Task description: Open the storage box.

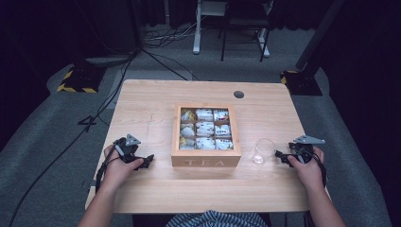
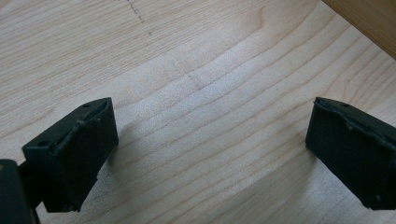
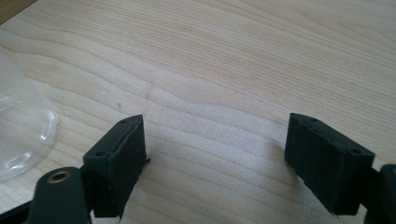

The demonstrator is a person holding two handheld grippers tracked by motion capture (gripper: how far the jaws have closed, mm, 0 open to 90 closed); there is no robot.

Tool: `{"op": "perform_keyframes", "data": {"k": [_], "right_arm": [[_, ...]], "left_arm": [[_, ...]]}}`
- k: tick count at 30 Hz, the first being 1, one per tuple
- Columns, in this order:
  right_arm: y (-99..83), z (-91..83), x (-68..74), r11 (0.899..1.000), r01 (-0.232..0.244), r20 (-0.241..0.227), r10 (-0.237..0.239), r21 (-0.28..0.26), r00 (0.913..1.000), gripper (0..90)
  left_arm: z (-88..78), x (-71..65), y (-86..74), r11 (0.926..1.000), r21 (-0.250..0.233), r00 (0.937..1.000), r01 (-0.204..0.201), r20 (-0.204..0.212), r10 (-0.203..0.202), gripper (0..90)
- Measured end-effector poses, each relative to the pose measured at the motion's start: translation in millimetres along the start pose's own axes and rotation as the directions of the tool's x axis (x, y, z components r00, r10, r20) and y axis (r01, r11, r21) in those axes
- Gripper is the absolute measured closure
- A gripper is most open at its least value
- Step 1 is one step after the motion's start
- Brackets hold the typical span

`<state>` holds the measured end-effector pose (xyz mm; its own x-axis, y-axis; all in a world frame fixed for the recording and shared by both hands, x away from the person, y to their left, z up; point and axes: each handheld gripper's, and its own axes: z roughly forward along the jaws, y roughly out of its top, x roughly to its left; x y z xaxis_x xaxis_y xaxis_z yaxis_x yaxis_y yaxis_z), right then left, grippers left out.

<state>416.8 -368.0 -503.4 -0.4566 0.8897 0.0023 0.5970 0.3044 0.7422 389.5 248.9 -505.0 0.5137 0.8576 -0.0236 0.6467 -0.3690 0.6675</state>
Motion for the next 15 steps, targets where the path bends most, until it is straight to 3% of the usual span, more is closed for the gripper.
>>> {"op": "perform_keyframes", "data": {"k": [4,5,6,7,9,11,15], "right_arm": [[0.0,0.0,0.0,1.0,0.0,0.0,0.0,0.0,1.0,20.6],[0.0,0.0,0.0,1.0,0.0,0.0,0.0,0.0,1.0,20.6],[0.0,0.0,0.0,1.0,0.0,0.0,0.0,0.0,1.0,20.7],[0.0,0.0,0.0,1.0,0.0,0.0,0.0,0.0,1.0,20.6],[0.0,0.0,-0.1,1.0,0.0,0.0,0.0,0.0,1.0,20.6],[0.0,0.0,0.0,1.0,0.0,0.0,0.0,0.0,1.0,20.6],[0.1,0.2,-0.2,1.0,-0.001,0.002,0.001,0.0,1.0,20.4]], "left_arm": [[-2.0,0.8,1.1,1.0,0.008,1.0,0.003,-0.008,-0.003,5.2],[-3.3,1.1,1.4,0.9999,0.004,0.9997,0.016,-0.017,-0.016,9.0],[-6.8,3.2,2.4,0.9991,0.003,0.9983,0.042,-0.041,-0.042,22.7],[-6.8,3.2,2.4,0.9991,0.003,0.9983,0.042,-0.041,-0.042,26.3],[-10.0,3.3,3.1,0.9984,0.013,0.9973,0.055,-0.05,-0.055,27.5],[-14.5,3.2,5.1,0.9978,-0.006,0.9957,0.065,-0.065,-0.066,29.0],[-30.0,-3.9,15.8,0.9967,-0.046,0.997,0.067,-0.036,-0.068,28.7]]}}
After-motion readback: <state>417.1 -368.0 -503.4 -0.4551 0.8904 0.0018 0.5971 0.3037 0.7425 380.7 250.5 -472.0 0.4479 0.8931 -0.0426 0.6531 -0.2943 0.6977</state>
